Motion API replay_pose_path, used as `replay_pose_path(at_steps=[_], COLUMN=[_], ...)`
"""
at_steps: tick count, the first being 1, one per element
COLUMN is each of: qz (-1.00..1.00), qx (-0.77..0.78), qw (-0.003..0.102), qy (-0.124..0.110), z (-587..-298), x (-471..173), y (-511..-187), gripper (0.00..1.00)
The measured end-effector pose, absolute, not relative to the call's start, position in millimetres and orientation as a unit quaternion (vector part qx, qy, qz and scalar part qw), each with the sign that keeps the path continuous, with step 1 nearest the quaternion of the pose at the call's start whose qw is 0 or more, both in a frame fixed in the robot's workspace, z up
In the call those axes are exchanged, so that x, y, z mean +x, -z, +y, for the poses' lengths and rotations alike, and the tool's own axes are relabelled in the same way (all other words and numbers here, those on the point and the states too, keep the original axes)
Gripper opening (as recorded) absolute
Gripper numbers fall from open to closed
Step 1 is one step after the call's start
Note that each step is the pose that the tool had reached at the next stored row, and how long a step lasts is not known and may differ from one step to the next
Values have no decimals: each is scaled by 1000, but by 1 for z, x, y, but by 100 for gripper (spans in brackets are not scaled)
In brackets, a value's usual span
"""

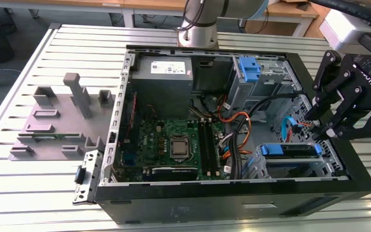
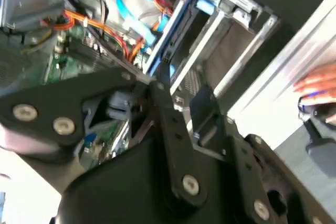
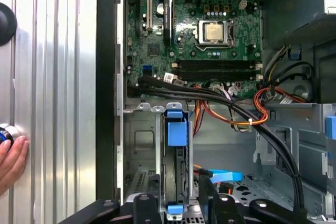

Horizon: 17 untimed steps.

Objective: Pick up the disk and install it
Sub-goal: 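Insert the disk into the insertion slot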

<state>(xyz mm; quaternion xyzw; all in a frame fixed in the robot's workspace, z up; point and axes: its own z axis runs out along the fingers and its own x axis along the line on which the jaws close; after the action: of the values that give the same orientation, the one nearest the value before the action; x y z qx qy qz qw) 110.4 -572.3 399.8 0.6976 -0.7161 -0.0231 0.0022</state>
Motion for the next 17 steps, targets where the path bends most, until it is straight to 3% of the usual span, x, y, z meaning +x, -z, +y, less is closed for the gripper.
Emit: replay_pose_path(at_steps=[17], qz=[-716], qx=[698], qw=[1], qy=[22], z=[-572], x=[106], y=[-379], gripper=[42])
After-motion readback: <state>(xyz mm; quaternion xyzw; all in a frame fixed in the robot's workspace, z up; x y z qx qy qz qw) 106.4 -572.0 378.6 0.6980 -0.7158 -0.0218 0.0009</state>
